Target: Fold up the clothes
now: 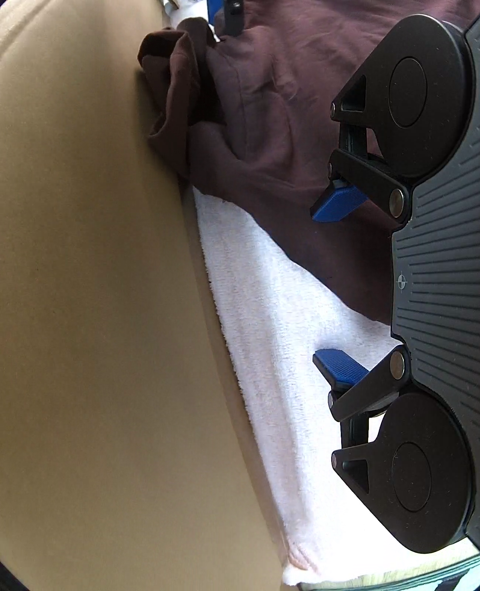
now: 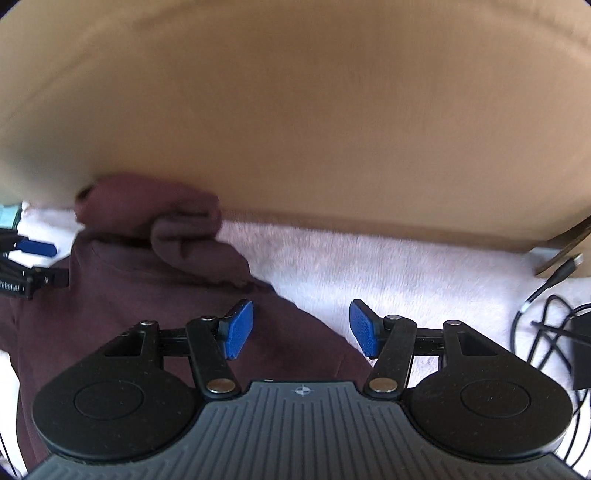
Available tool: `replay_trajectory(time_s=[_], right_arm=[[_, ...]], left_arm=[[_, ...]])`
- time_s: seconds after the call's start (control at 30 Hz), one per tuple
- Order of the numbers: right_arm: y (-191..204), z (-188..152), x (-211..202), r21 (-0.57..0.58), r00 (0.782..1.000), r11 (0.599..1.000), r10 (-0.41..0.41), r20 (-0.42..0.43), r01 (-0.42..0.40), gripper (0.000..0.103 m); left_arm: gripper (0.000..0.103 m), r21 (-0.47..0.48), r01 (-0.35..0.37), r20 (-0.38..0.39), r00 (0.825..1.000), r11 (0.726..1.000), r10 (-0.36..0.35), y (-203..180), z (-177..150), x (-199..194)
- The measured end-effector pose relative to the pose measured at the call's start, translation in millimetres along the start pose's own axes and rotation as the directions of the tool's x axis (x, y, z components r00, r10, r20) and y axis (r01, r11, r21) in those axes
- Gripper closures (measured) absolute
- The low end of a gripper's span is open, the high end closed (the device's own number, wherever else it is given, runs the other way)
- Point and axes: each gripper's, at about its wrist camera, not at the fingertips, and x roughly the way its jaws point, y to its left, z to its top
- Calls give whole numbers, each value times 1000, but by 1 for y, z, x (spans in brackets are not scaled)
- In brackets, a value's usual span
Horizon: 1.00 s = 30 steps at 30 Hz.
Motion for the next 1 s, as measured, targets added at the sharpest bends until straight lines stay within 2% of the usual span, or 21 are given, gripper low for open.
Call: replay_trajectory(time_s=[0.03, 0.07, 0.1, 0.13, 0.2, 0.27, 0.3, 0.37, 0.4, 0.43, 0.5, 0.53, 0.57, 0.6, 0.73, 1.0], right_arm=[[0, -1, 0, -15, 1000, 1000, -1, -4, 1, 42], [0, -2, -1, -35, 1000, 999, -5, -8, 4, 48], [1, -3, -2, -55, 1000, 998, -8, -12, 7, 77], [1, -3, -4, -73, 1000, 997, -8, -24, 6, 98], [6, -6, -22, -122, 999, 992, -26, 41, 31, 98], [10, -14, -42, -168, 992, 984, -36, 121, 56, 98], [9, -19, -46, -166, 992, 985, -35, 121, 55, 97], [5, -25, -35, -176, 999, 983, -44, 14, 46, 95], [5, -28, -27, -200, 997, 978, -69, -27, 62, 91], [6, -32, -21, -230, 995, 970, -91, -51, 77, 79], [9, -35, -19, -254, 992, 963, -113, -59, 94, 69], [10, -33, -23, -252, 992, 963, -112, -51, 96, 53], [11, -30, -28, -248, 993, 964, -110, -38, 97, 45], [12, -27, -35, -246, 994, 964, -109, -12, 102, 42], [19, -11, -55, -247, 995, 967, -42, 90, 63, 42], [51, 3, -14, -313, 999, 950, 29, 32, -18, 42]], left_arm=[[17, 1, -2, 3, 1000, 1000, 2, -1, 0, 0], [17, 2, -6, 4, 1000, 1000, 6, -2, 0, 1], [18, 5, -7, 6, 1000, 1000, 7, -3, 0, 1], [18, 10, -11, 8, 1000, 1000, 11, -5, 0, 1], [18, 18, -17, 12, 1000, 1000, 17, -6, -2, 0], [18, 18, -16, 12, 1000, 1000, 16, -5, -4, 1], [17, 16, -13, 12, 1000, 1000, 12, -4, -5, 1], [16, 5, -7, 6, 1000, 1000, 7, -3, -4, 2], [16, 4, -6, 4, 1000, 1000, 6, -2, -4, 1], [16, 9, -9, 4, 1000, 1000, 9, -2, -4, 0], [16, 21, -13, 4, 1000, 1000, 13, -2, -5, -3], [16, 26, -15, 7, 1000, 1000, 14, -2, -5, -5], [16, 30, -15, 10, 1000, 999, 15, -2, -5, -7], [16, 34, -9, 15, 1000, 999, 9, -3, -5, -10], [16, 47, 17, 25, 1000, 999, -18, -7, 1, -13], [16, 142, 15, 4, 1000, 990, -15, -33, 8, 2]])
